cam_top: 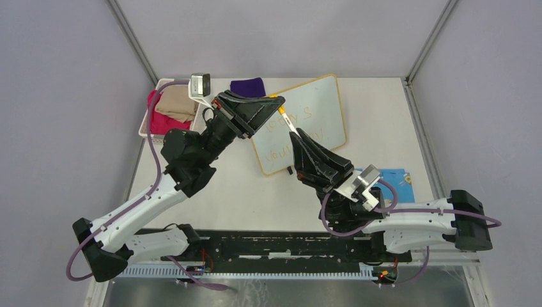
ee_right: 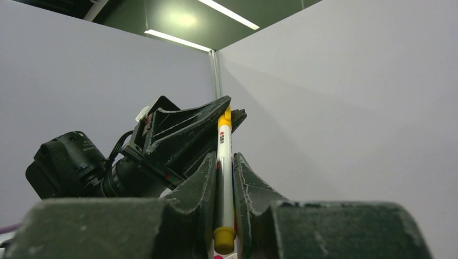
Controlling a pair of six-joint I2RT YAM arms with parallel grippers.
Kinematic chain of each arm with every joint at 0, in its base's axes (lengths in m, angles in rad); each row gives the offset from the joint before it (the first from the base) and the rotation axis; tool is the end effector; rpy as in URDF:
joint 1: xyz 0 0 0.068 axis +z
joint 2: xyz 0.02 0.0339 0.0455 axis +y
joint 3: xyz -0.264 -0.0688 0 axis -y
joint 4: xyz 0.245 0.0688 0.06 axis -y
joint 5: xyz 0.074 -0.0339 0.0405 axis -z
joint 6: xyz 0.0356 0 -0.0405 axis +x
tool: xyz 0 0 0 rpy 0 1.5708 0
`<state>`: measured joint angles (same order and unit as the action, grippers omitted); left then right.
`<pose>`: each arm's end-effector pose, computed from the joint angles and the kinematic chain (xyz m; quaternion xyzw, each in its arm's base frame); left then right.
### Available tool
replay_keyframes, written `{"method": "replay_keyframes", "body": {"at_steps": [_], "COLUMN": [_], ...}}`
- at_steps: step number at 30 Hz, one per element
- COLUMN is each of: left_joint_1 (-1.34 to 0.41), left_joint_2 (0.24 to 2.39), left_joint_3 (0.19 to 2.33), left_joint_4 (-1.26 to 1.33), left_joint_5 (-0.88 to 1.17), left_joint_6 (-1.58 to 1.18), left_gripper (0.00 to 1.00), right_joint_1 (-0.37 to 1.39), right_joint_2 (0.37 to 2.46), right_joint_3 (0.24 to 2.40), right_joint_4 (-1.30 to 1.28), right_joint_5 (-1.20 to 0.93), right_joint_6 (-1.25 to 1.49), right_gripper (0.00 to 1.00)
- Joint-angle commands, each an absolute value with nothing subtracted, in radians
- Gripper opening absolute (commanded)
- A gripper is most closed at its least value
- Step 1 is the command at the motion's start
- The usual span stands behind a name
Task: Write a sentence on the whiteboard
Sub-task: Close the whiteboard marker at the center of the board.
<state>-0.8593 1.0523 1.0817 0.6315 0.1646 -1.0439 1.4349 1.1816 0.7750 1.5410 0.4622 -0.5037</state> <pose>0.1382 -0.1693 0.4770 0.0332 0.4429 -0.7500 0.4902 0.0446 0.2092 0.4119 -0.0472 0.3036 0.3824 0.8714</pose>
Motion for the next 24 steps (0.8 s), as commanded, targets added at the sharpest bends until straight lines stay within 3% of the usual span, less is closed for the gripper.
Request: {"method": "replay_keyframes", "body": {"at_steps": [1,18,20,24], "left_joint_1": [-0.961,-1.002,-1.001,-1.001], "left_joint_2": [1.084,1.059,1.043,1.015], "left_joint_3": [1.079,1.021,1.017,1.011], "left_joint_4": [0.477,0.48,0.479,0.473], "left_joint_5": [0.394,0.355,0.339,0.298], "left_joint_6": [-0.957,-0.932,-0.927,-0.913], "left_gripper": [0.02,0.02,0.07,0.32], "right_joint_1": [1.414,1.401,1.402,1.402], "right_joint_2": [1.222,1.229,1.222,1.206], "right_joint_3": [0.838,0.858,0.855,0.843], "right_joint_4": [1.548,1.554,1.552,1.549], "right_joint_5": [0.478,0.467,0.466,0.458], "right_joint_6": [-0.508,-0.502,-0.5,-0.493], "right_gripper": [0.0,0.0,0.0,0.0]}}
